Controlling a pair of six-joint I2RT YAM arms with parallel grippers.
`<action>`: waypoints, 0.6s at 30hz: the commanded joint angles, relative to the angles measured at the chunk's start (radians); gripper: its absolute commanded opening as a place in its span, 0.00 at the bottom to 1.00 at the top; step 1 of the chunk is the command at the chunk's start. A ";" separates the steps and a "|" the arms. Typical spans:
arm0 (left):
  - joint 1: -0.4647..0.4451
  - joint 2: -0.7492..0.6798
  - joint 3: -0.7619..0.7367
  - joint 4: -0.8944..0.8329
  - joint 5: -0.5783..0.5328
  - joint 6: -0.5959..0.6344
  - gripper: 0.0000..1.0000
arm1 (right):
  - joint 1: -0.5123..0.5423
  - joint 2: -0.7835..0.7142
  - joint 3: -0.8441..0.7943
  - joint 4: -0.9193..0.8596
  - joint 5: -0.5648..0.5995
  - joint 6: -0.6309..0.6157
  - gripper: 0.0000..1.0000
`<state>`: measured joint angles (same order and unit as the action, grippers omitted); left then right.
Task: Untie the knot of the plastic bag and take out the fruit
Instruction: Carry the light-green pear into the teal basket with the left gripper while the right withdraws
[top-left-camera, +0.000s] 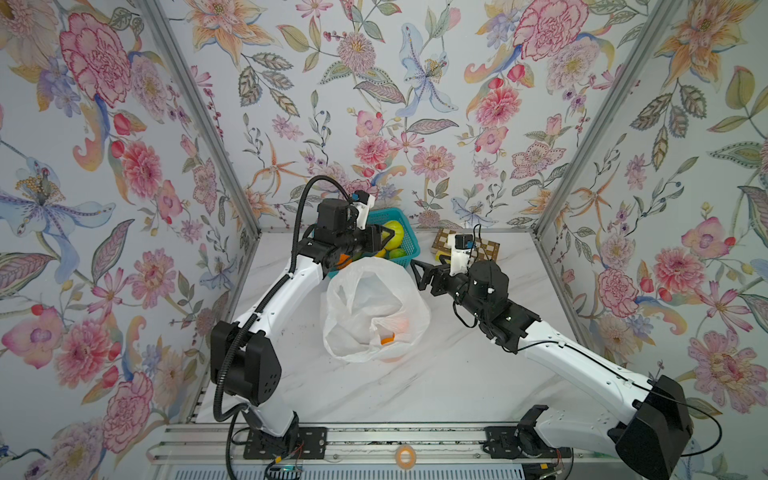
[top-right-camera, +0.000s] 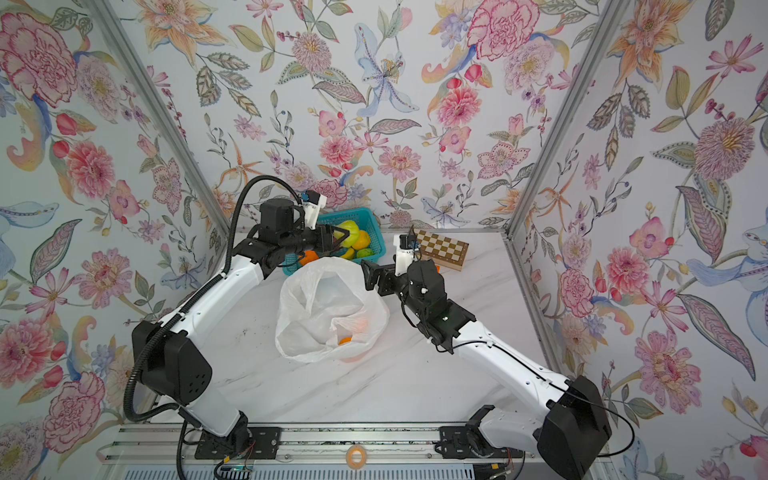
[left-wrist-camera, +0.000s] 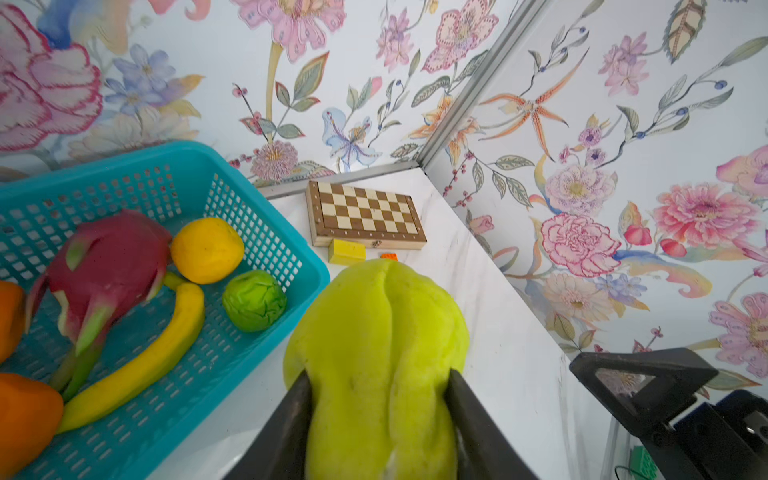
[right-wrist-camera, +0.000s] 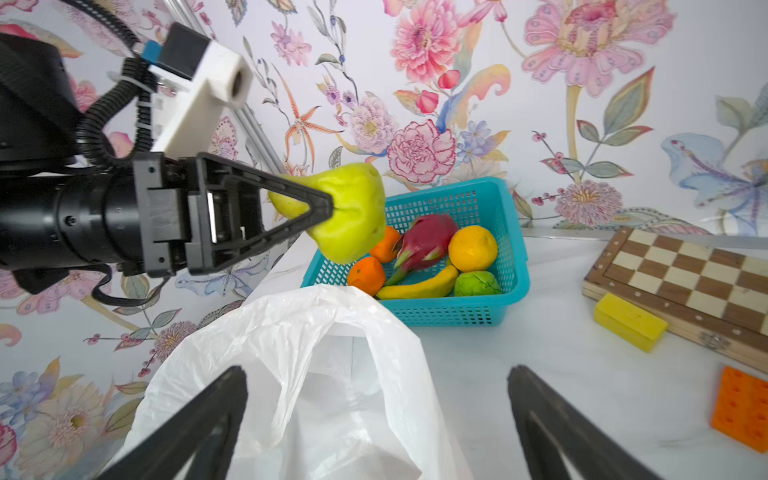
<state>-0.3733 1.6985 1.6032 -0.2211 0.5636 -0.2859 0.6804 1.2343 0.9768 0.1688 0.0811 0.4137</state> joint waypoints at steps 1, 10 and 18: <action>0.009 0.080 0.074 0.058 -0.073 -0.041 0.46 | -0.051 -0.014 0.048 -0.142 -0.079 0.081 0.99; 0.028 0.288 0.282 0.035 -0.173 -0.090 0.46 | -0.176 0.018 0.134 -0.282 -0.188 0.099 0.99; 0.034 0.481 0.477 -0.066 -0.199 -0.076 0.46 | -0.221 0.014 0.148 -0.339 -0.220 0.094 0.99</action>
<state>-0.3470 2.1338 2.0209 -0.2367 0.3893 -0.3576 0.4690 1.2461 1.0988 -0.1261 -0.1093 0.5037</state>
